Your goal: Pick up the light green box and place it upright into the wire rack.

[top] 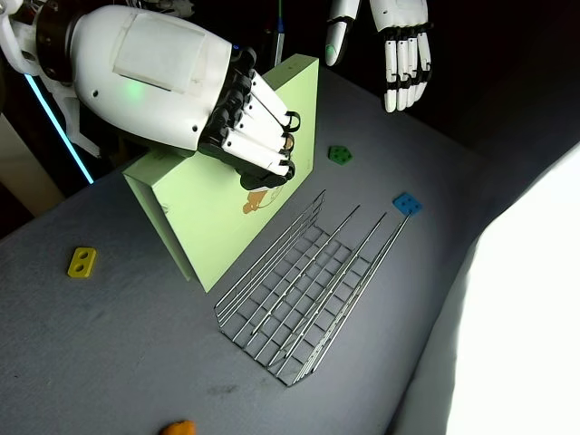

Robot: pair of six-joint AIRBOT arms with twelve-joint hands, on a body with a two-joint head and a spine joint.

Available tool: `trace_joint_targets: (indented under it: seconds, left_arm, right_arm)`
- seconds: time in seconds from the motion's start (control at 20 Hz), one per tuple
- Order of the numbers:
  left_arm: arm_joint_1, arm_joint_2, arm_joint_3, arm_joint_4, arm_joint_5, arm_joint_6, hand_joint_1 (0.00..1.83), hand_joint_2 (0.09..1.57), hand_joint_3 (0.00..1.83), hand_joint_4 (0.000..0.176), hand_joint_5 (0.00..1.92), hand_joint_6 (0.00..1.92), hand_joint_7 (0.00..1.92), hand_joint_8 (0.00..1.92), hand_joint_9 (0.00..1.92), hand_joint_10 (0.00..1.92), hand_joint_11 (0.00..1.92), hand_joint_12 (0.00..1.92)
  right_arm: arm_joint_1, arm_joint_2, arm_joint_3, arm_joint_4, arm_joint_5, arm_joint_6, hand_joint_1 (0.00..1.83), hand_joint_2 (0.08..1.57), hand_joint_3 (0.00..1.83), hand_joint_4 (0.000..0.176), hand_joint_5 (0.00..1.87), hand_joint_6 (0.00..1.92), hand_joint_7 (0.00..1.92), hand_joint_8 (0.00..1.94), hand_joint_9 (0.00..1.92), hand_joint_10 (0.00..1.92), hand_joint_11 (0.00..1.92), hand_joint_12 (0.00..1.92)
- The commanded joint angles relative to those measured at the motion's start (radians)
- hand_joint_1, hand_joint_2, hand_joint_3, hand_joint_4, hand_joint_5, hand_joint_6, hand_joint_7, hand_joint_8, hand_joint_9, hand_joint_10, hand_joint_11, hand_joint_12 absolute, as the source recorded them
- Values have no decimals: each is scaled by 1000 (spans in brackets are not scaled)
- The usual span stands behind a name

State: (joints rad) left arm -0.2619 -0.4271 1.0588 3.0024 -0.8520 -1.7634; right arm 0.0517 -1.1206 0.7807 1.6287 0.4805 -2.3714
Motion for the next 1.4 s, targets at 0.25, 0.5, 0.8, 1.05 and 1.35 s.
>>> trace_joint_targets:
  seconds: [0.25,0.5,0.8,1.05,1.35]
  left_arm:
    - [-15,0,-1,10,84,-2,0,1207,0,0,141,6,182,9,140,12,0,289]
    - [-15,0,2,10,84,-2,0,1206,0,0,142,5,184,7,141,10,0,282]
    - [-15,0,1,10,84,-2,0,1204,0,0,187,6,236,4,180,7,0,379]
    - [-15,0,1,10,84,-2,0,1211,2,0,160,0,189,0,143,0,0,300]
    - [-15,0,2,10,84,-2,0,1209,1,0,157,0,190,0,146,1,0,315]
  right_arm:
    - [6,-35,67,-207,-15,119,1192,1261,3,0,784,1098,675,1716,494,1715,250,1840]
    - [-12,-64,109,-206,-5,128,1191,1263,2,0,780,1104,671,1721,491,1717,241,1840]
    - [-40,-88,142,-206,-4,129,1196,1256,0,0,814,1050,661,1725,493,1768,337,1919]
    - [-52,-106,170,-206,-5,148,1217,1217,0,0,875,984,744,1597,556,1664,380,1886]
    - [-82,-128,195,-276,-6,225,1214,1220,0,0,866,993,732,1619,550,1685,363,1911]
